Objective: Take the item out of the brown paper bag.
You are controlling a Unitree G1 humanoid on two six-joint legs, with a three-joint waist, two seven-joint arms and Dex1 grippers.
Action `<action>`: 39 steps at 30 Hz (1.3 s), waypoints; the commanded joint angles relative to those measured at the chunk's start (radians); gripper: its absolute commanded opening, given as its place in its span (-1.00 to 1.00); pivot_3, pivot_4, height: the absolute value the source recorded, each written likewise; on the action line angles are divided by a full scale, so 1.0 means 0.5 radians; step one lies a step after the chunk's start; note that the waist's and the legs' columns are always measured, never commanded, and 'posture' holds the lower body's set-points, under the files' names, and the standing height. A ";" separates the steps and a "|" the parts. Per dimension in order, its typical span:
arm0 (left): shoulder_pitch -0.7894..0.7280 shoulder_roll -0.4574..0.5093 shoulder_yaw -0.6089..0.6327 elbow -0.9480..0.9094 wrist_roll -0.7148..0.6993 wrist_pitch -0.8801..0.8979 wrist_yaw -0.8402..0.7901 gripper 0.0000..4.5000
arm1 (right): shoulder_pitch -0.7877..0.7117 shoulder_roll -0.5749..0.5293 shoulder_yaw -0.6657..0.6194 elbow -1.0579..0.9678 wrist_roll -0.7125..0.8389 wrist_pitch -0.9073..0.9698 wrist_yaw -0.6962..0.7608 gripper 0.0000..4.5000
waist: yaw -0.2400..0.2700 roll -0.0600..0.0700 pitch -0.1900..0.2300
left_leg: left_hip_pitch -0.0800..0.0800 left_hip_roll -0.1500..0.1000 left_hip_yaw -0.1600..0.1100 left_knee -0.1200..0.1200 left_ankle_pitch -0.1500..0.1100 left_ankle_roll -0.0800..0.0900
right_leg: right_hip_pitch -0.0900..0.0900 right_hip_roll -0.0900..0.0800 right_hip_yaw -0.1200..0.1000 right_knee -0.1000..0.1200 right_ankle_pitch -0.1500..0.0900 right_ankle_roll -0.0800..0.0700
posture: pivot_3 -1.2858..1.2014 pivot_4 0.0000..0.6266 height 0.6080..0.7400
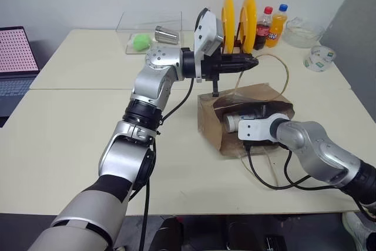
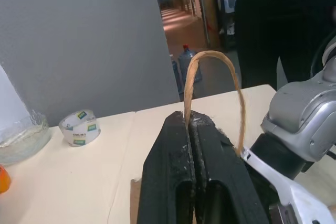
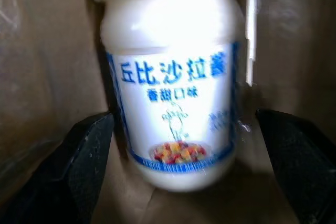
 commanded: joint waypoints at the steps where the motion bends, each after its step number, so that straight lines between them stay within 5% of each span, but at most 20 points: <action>1: -0.081 0.006 0.041 -0.006 0.011 -0.056 0.016 -1.00 | 0.005 0.091 -0.073 0.054 -0.109 -0.078 0.080 0.99 | -0.006 0.000 0.000 | 0.000 0.000 0.000 0.000 0.000 0.000 | 0.000 0.000 0.000 0.000 0.000 0.000 | 0.03 -0.52 1.00; 7: -0.099 0.020 0.038 0.084 0.063 -0.113 0.027 -1.00 | 0.124 0.186 -0.268 0.041 -0.166 -0.157 0.132 0.33 | -0.008 0.000 0.000 | 0.000 0.000 -0.001 0.002 0.000 0.000 | 0.001 0.000 0.000 0.001 0.000 0.000 | 0.03 -0.52 1.00; 16: -0.190 0.061 0.041 0.342 0.223 -0.264 0.173 -1.00 | 0.255 0.186 -0.628 -0.309 -0.078 -0.416 0.230 0.33 | -0.008 0.000 0.000 | -0.001 -0.001 -0.002 0.001 0.000 0.000 | 0.000 0.000 -0.001 0.001 0.000 0.000 | 0.03 -0.52 1.00; 29: -0.272 0.055 0.037 0.573 0.359 -0.377 0.334 -1.00 | 0.486 0.410 -1.445 -0.607 0.729 -0.911 0.206 0.33 | -0.008 0.000 0.000 | -0.002 -0.002 -0.002 0.002 0.000 0.000 | 0.000 -0.001 -0.001 0.002 0.001 0.000 | 0.03 -0.52 1.00; 35: -0.270 0.073 0.040 0.579 0.393 -0.375 0.361 -1.00 | 0.426 0.533 -1.837 -0.711 0.827 -0.829 -0.012 0.33 | -0.007 0.000 0.000 | -0.002 -0.002 -0.003 0.002 0.000 0.000 | 0.000 -0.001 -0.002 0.003 0.000 0.000 | 0.03 -0.52 1.00; 39: -0.259 0.095 0.043 0.573 0.405 -0.368 0.377 -1.00 | 0.521 0.356 -2.081 -0.603 0.669 -0.799 -0.033 0.33 | -0.005 0.000 0.000 | -0.002 -0.004 -0.002 0.002 0.000 0.000 | 0.000 -0.002 -0.001 0.003 0.001 0.000 | 0.03 -0.52 1.00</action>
